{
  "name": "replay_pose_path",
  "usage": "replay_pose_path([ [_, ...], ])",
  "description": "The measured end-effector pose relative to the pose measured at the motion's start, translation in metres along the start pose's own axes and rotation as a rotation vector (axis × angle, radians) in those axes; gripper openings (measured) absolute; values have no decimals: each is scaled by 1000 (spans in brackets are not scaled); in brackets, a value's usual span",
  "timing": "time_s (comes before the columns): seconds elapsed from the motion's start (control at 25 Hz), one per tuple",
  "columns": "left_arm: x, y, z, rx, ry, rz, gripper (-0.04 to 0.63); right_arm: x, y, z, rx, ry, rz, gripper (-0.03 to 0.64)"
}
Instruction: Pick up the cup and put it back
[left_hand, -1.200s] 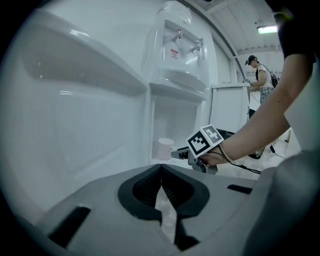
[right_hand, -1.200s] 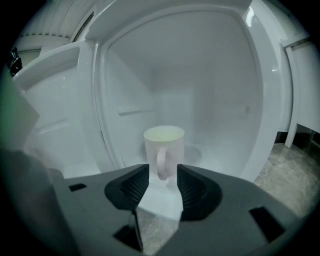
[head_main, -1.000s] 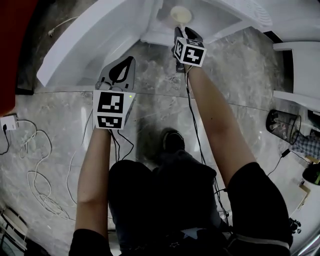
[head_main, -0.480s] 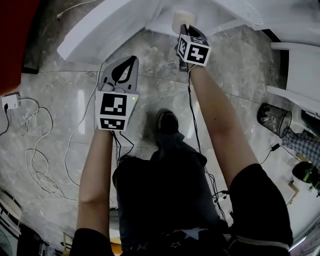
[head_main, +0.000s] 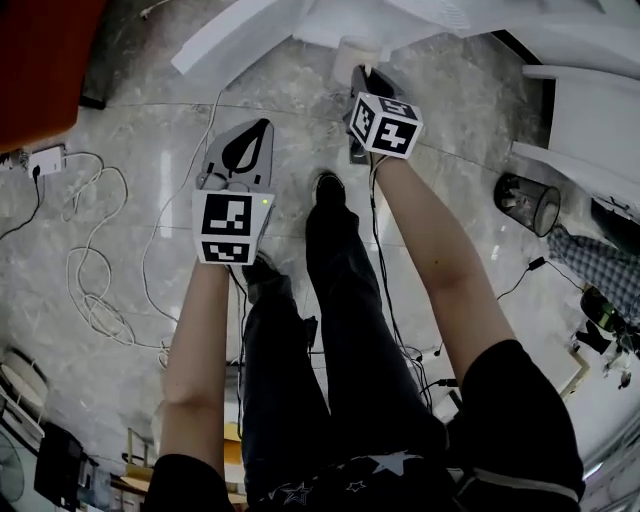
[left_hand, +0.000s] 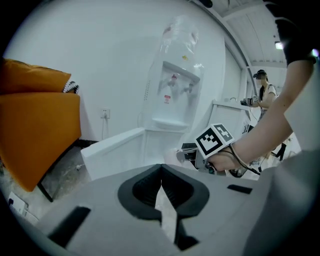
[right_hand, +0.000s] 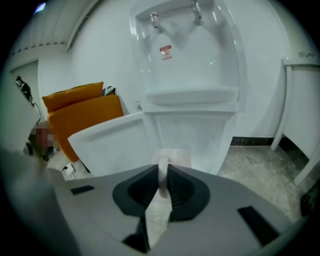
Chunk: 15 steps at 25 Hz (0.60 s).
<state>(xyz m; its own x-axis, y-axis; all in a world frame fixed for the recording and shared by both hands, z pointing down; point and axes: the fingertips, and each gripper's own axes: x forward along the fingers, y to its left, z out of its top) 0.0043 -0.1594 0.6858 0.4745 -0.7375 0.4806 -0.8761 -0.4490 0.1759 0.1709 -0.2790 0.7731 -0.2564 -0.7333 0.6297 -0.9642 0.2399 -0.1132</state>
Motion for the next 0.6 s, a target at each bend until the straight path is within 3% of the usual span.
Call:
replay_pose_path([
  [0.36, -121, -33, 66, -32, -15, -33, 9, -124, 46, 53, -37, -29, 24, 44],
  [0.6, -199, -37, 105, -32, -13, -7, 9, -210, 70, 94, -83, -66, 55, 44],
])
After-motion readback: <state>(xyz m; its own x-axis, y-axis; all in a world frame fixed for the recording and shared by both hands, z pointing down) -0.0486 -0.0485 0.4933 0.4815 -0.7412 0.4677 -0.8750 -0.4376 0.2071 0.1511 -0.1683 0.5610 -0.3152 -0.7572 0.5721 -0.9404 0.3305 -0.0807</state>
